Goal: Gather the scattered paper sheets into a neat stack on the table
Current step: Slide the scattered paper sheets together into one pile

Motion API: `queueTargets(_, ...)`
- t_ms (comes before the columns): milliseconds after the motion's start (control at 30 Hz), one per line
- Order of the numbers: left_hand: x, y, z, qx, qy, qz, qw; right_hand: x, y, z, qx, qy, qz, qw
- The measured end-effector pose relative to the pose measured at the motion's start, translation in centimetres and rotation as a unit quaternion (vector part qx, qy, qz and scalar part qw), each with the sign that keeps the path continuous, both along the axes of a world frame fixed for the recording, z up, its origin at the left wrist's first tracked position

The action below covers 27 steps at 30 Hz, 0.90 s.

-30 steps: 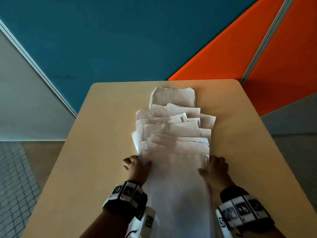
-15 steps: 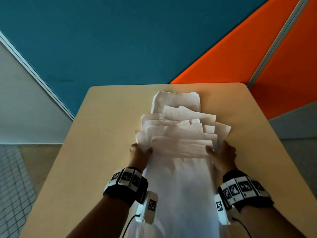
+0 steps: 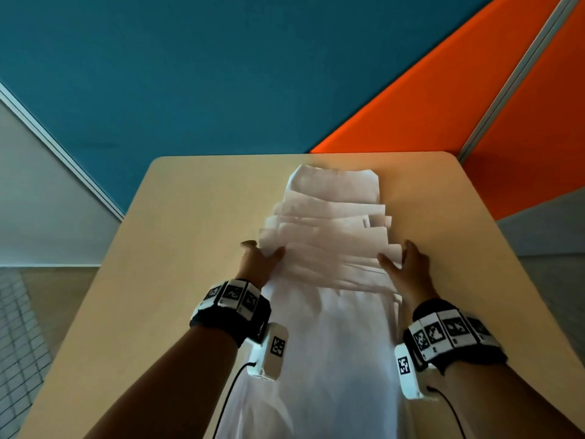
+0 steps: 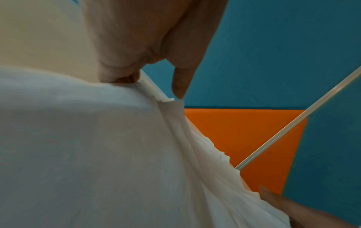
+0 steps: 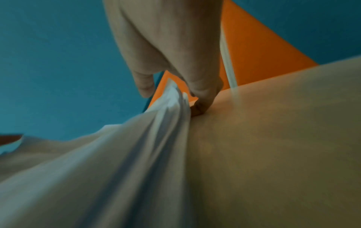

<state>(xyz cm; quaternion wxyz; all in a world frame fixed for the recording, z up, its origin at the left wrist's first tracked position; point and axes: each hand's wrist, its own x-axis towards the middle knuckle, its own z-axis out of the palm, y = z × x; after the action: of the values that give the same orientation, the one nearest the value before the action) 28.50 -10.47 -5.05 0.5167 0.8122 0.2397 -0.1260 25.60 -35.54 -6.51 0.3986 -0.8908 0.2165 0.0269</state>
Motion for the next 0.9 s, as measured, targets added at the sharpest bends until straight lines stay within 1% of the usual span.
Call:
queueTargets(33,0.2,0.3,0.1,-0.003,0.008,0.01,1.0,0.1,-0.1,-0.1,0.005,0.012,-0.024,1.0)
queueTargets(100,0.7,0.4,0.3,-0.008,0.016,0.017,1.0,0.4,0.1,-0.1,0.014,0.031,-0.014,0.999)
queueTargets(200,1.1,-0.4,0.2,0.005,0.017,-0.03,0.999,0.8,1.3,0.1,0.014,0.036,0.066,0.997)
queueTargets(267,1.0,-1.2,0.5,0.003,-0.002,-0.054,0.999,0.9,1.8,0.5,0.011,0.051,0.12,0.991)
queueTargets(333,0.8,-1.5,0.7,-0.018,-0.043,-0.07,0.996,0.7,1.7,1.1,0.065,0.048,0.143,0.986)
queueTargets(367,0.6,-1.3,0.8,-0.025,-0.051,-0.077,0.995,0.4,1.4,1.2,0.096,0.043,0.141,0.984)
queueTargets(433,0.1,-0.2,0.7,-0.03,-0.046,-0.06,0.997,-0.4,0.2,1.0,0.104,0.023,0.107,0.989)
queueTargets(500,-1.0,1.5,0.7,-0.035,-0.009,-0.03,0.999,-1.6,-1.2,0.5,0.061,0.008,0.051,0.997)
queueTargets(567,-3.0,2.7,0.3,0.008,0.008,-0.051,0.999,-3.5,-1.9,0.1,0.027,0.015,0.028,0.999)
queueTargets(633,-5.0,3.1,-0.5,0.063,0.002,-0.103,0.993,-5.7,-1.5,-0.4,0.023,0.031,0.039,0.999)
queueTargets(700,-6.4,2.6,-0.8,0.089,0.009,-0.126,0.988,-7.5,0.0,-0.6,0.014,0.047,0.074,0.996)
queueTargets(767,-7.1,1.8,-0.7,0.092,0.003,-0.112,0.989,-8.3,1.6,-0.6,-0.014,0.053,0.106,0.993)
queueTargets(833,-7.9,1.2,-0.3,0.085,0.001,-0.091,0.992,-8.4,2.6,0.5,-0.006,0.071,0.102,0.992)
queueTargets(900,-8.8,0.9,-0.3,0.055,-0.001,-0.083,0.995,-8.6,2.4,1.4,0.007,0.089,0.096,0.991)
